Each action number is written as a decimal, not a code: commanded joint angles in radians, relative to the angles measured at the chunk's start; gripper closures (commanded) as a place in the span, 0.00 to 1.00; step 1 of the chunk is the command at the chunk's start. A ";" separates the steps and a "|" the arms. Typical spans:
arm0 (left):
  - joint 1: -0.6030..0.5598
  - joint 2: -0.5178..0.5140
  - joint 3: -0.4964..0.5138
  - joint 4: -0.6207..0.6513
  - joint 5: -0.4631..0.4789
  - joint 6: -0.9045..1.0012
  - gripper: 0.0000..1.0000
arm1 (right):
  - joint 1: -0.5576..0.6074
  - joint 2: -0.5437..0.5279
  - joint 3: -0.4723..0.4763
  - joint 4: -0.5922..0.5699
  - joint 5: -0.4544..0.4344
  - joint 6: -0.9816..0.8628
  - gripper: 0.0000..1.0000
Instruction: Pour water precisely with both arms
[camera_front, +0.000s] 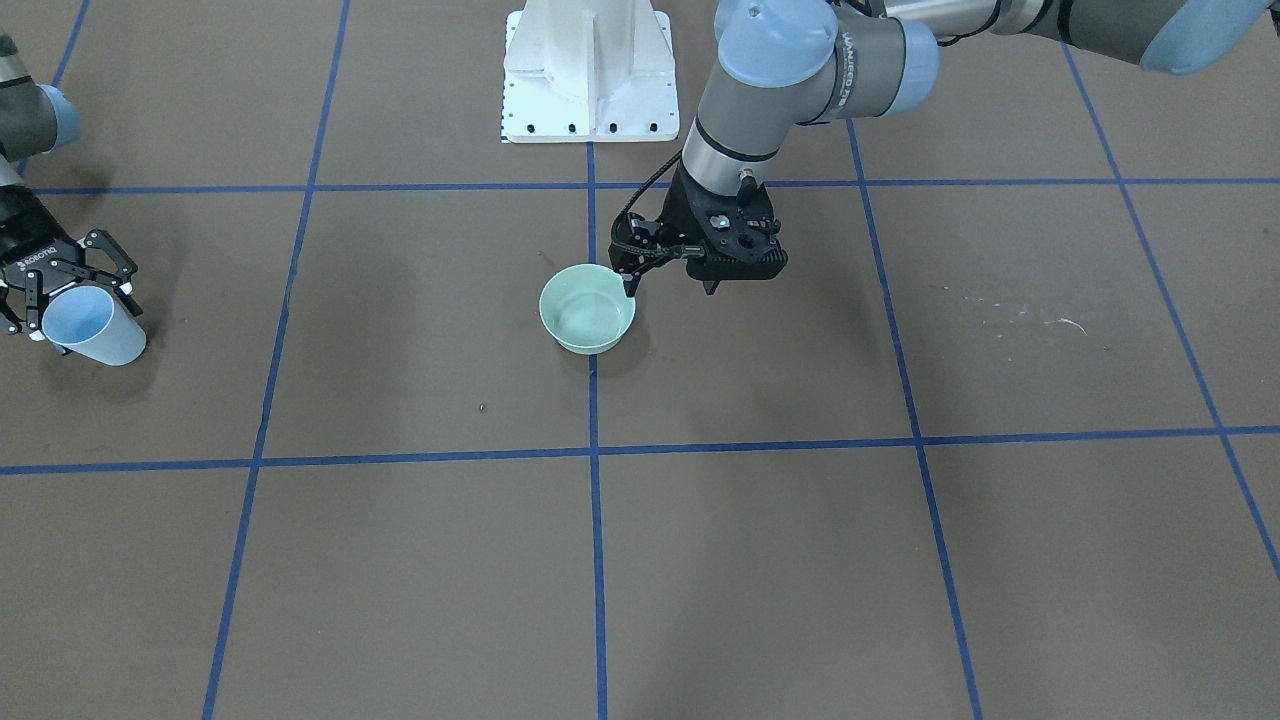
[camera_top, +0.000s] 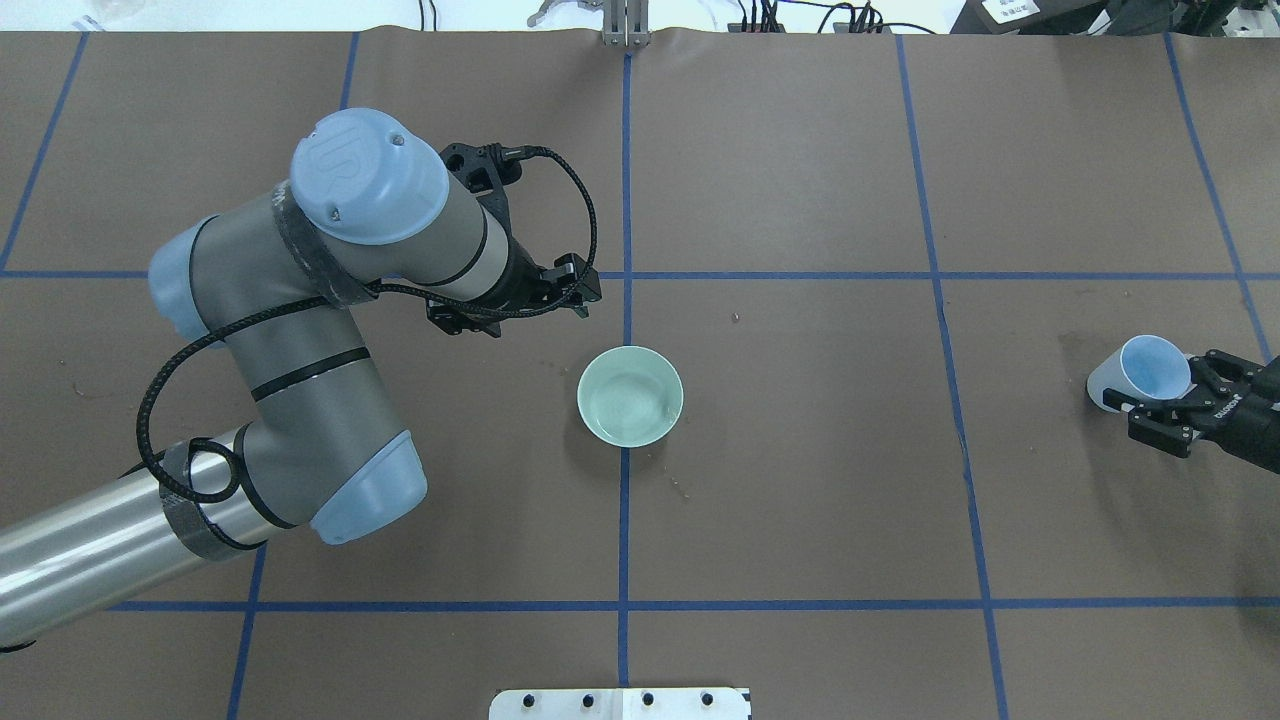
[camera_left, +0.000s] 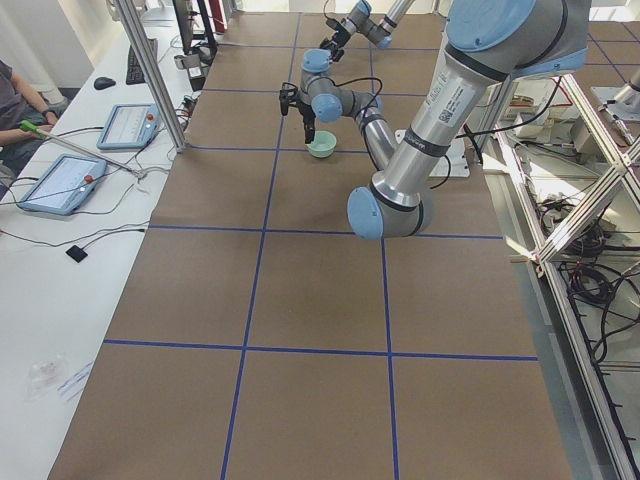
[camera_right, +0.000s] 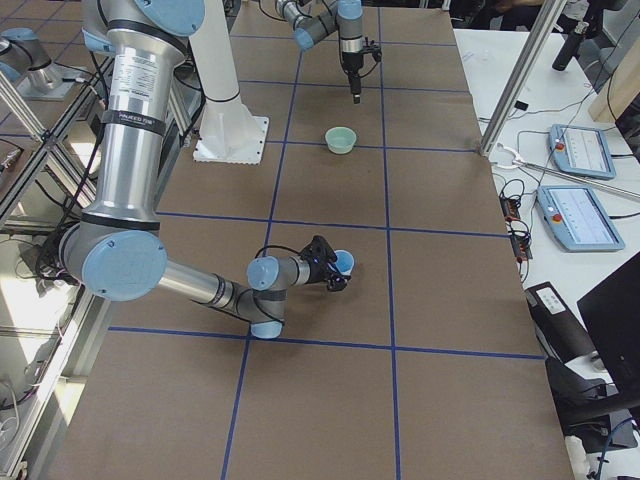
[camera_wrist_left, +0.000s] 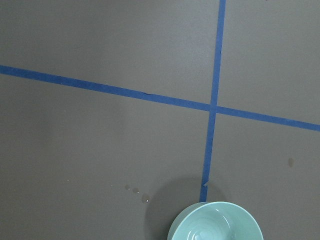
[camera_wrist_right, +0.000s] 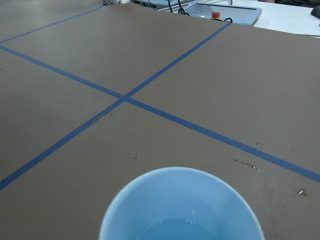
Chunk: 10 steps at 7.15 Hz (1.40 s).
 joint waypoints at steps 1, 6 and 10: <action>-0.002 0.000 -0.001 0.000 0.000 0.000 0.01 | -0.002 0.001 0.000 0.003 -0.001 -0.001 0.16; -0.016 -0.002 -0.007 0.014 -0.002 0.003 0.01 | 0.000 0.044 0.037 0.001 -0.018 -0.003 0.96; -0.073 0.011 -0.012 0.016 -0.008 0.070 0.01 | -0.002 0.124 0.213 -0.237 -0.021 -0.001 1.00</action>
